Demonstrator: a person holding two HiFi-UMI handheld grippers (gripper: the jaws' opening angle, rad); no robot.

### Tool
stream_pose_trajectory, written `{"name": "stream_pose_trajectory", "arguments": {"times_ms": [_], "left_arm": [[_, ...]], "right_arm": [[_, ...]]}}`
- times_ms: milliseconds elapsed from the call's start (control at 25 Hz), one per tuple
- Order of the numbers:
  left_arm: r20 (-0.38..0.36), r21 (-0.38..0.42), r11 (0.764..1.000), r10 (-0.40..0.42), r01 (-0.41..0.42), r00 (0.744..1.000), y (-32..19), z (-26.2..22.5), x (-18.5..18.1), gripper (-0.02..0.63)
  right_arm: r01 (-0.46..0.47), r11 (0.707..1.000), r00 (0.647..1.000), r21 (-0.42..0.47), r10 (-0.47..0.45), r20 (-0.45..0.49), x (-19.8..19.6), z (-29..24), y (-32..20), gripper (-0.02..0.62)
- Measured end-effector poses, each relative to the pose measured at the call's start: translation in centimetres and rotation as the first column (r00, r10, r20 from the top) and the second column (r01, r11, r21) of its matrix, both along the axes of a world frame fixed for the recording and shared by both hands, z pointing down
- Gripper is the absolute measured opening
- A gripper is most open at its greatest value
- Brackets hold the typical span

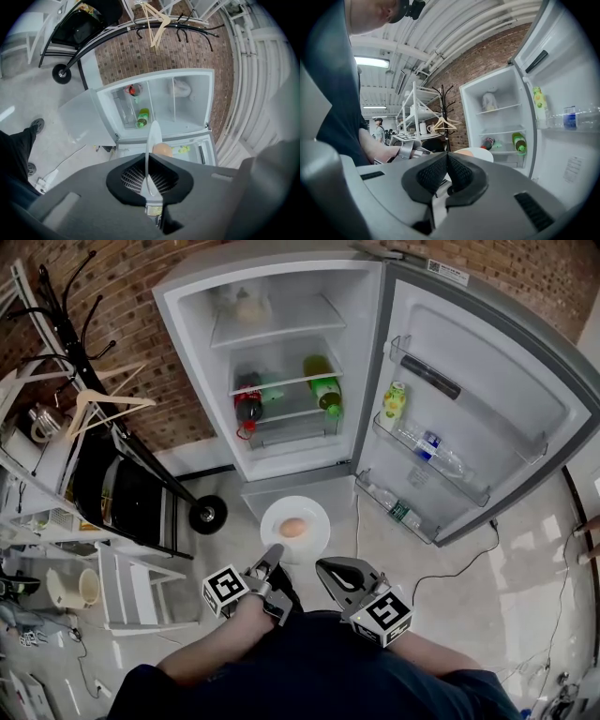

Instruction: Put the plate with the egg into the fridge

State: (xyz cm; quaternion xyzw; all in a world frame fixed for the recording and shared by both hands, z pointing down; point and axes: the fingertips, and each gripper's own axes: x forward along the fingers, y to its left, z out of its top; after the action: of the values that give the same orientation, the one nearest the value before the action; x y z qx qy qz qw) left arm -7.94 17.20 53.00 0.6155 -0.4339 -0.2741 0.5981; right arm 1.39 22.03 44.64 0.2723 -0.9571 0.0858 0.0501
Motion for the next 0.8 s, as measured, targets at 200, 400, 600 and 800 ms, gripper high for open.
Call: {"name": "stream_pose_trajectory", "arguments": {"times_ms": [200,400,600,800], "left_arm": [[-0.022,0.0,1.0,0.011,-0.011,1.0,-3.7,0.2,-0.9,0.014],[-0.031,0.0,0.999,0.034,-0.034,0.999,-9.4,0.2,-2.4,0.014],[-0.043,0.007,0.999,0.051,-0.051,0.998,-15.9,0.2,-4.1,0.014],[-0.062,0.005,0.996,0.095,-0.095,0.994,-21.2,0.2,-5.7,0.014]], "right_arm": [[-0.033,0.999,0.999,-0.006,0.033,-0.028,-0.4,0.1,-3.4,0.009],[-0.062,0.998,0.997,-0.014,0.061,-0.046,-2.1,0.3,-8.4,0.009],[-0.088,0.996,0.994,-0.028,0.087,-0.06,-4.3,0.5,-14.3,0.011],[-0.165,0.986,0.985,-0.033,0.163,-0.056,-5.8,0.0,-19.7,0.009]]}}
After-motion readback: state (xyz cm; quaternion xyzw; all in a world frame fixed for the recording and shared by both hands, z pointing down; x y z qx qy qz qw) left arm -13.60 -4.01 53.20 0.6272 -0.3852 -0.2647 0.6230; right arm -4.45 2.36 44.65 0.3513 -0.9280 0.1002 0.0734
